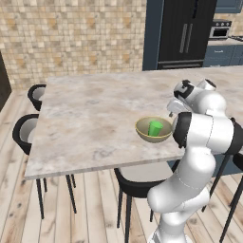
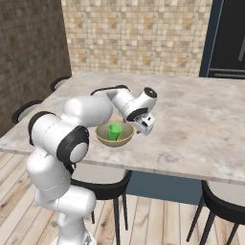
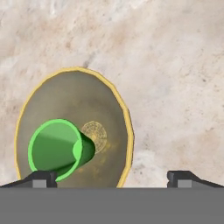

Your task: Place the cup inside the bowl on the dining table and move the bowl to any counter.

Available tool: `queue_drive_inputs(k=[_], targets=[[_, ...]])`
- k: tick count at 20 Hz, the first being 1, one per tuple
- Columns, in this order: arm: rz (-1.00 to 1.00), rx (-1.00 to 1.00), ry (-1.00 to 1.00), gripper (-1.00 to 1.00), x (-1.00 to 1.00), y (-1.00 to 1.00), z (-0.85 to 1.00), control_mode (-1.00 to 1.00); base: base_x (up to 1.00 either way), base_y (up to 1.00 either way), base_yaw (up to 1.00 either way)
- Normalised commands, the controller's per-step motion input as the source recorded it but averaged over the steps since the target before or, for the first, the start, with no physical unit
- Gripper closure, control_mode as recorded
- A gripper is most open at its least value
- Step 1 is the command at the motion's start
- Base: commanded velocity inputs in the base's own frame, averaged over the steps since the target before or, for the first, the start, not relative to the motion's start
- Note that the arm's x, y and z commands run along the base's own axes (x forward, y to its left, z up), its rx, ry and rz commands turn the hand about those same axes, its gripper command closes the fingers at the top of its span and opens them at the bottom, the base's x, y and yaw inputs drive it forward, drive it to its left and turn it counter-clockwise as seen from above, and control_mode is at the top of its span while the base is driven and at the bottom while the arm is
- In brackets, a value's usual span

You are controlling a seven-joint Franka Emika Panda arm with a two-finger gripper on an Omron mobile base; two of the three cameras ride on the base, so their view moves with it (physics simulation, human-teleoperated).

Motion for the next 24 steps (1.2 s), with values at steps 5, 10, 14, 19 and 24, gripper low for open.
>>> queue_drive_inputs(k=[5, 10, 14, 19, 24], targets=[[0.0, 0.05, -0.03, -1.0, 0.0, 0.0, -0.18, -1.0, 0.0, 0.0, 0.0], [0.0, 0.0, -0.02, -1.0, 0.0, 0.0, -0.01, -1.0, 0.0, 0.0, 0.0], [0.0, 0.0, -0.06, -1.0, 0.01, 0.0, -0.01, -1.0, 0.0, 0.0, 0.0], [0.01, 0.02, -0.08, -1.0, 0.01, 0.0, -0.1, -1.0, 0.0, 0.0, 0.0], [0.02, 0.03, -0.08, -1.0, 0.0, 0.0, -0.11, -1.0, 0.0, 0.0, 0.0]])
